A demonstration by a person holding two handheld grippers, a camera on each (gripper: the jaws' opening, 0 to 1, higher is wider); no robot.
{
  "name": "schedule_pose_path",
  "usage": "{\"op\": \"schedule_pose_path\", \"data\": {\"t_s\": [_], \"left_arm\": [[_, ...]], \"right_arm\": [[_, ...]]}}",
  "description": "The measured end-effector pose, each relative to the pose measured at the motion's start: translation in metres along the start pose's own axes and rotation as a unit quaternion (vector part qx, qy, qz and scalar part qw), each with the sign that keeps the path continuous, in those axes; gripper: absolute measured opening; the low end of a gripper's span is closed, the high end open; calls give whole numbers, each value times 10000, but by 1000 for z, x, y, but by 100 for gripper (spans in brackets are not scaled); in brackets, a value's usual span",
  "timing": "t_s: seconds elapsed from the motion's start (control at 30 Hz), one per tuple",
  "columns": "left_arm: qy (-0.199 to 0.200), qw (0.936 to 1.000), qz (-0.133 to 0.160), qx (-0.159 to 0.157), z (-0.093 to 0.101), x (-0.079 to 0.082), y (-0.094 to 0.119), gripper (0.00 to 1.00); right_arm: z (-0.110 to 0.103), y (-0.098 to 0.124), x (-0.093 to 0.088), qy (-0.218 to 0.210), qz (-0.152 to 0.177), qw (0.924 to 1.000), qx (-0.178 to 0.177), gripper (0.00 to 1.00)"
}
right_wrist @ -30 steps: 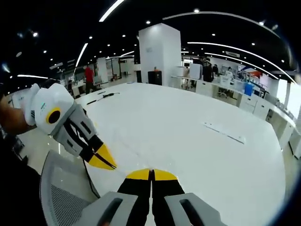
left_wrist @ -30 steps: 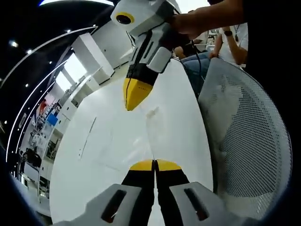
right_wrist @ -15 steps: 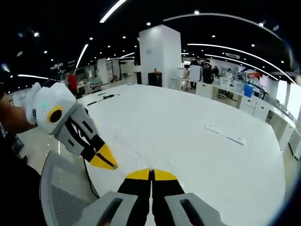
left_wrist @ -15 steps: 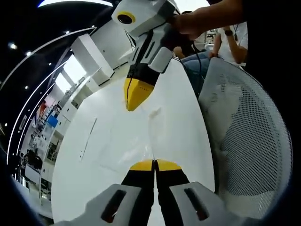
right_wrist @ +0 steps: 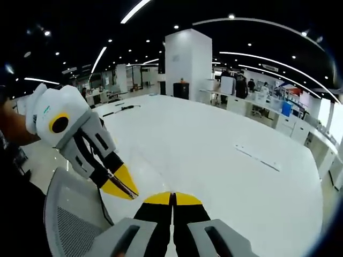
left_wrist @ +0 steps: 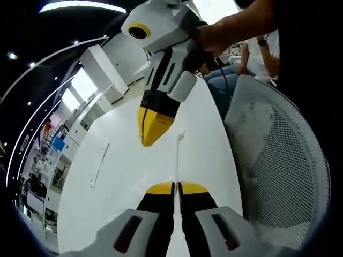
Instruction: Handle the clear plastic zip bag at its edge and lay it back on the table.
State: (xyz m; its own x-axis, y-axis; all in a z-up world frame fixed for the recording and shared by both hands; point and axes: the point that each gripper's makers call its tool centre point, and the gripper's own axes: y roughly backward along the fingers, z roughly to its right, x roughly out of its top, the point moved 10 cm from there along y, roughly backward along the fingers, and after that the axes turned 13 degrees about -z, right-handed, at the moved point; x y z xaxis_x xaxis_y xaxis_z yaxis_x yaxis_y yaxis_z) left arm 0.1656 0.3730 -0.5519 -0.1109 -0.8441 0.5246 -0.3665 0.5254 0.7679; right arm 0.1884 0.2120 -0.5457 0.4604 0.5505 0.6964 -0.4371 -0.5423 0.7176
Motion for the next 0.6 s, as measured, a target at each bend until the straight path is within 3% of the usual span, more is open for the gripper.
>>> {"op": "schedule_pose_path", "data": {"t_s": [0.33, 0.6], "left_arm": [[289, 9990, 335, 9, -1, 4, 14, 6], [703, 9969, 328, 88, -1, -7, 27, 14]], "right_arm": [[-2, -9, 1, 217, -95, 9997, -2, 0], [0, -15, -1, 463, -198, 9987, -33, 0]]}}
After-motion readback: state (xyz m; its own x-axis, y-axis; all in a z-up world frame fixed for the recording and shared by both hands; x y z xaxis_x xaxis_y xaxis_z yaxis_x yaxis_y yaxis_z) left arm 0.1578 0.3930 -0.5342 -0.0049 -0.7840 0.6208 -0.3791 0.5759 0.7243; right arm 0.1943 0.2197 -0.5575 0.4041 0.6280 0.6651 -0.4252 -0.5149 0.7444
